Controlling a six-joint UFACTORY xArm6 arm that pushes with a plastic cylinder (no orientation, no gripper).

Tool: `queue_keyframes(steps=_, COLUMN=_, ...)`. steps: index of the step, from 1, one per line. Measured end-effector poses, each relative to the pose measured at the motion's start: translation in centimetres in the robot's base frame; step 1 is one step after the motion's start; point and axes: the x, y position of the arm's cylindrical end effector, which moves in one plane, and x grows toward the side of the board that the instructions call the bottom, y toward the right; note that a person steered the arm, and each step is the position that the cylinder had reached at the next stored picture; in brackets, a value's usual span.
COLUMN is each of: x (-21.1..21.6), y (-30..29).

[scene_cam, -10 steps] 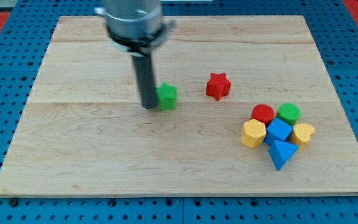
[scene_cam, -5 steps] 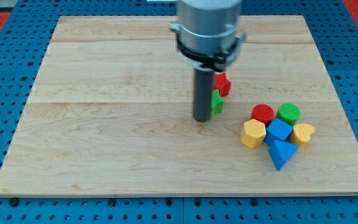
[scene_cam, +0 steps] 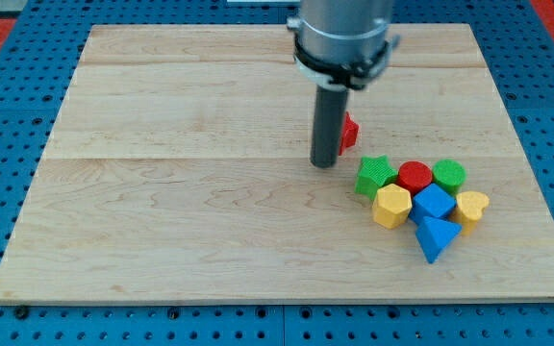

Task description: Make a group of blocks at the bottom right side of the board

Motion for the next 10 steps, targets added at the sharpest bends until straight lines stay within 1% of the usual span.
queue_keyframes(steps=1, x=-4.5, y=-2.9)
queue_keyframes(steps=2, x=-7.6, y=-1.1)
queue_keyframes(steps=3, x=-7.8, y=2.3)
queue_keyframes(steps=4, x=-6.6, y=4.3)
queue_keyframes(steps=5, x=-2.0, y=3.8)
queue_keyframes(steps=6, x=-5.3, y=1.7)
queue_keyframes(steps=7, x=-3.0, y=-2.8)
queue_keyframes(steps=8, x=0.3, y=-3.7)
queue_keyframes(steps=9, x=0.4, y=2.5)
queue_keyframes(steps=10, x=0.4, y=2.8)
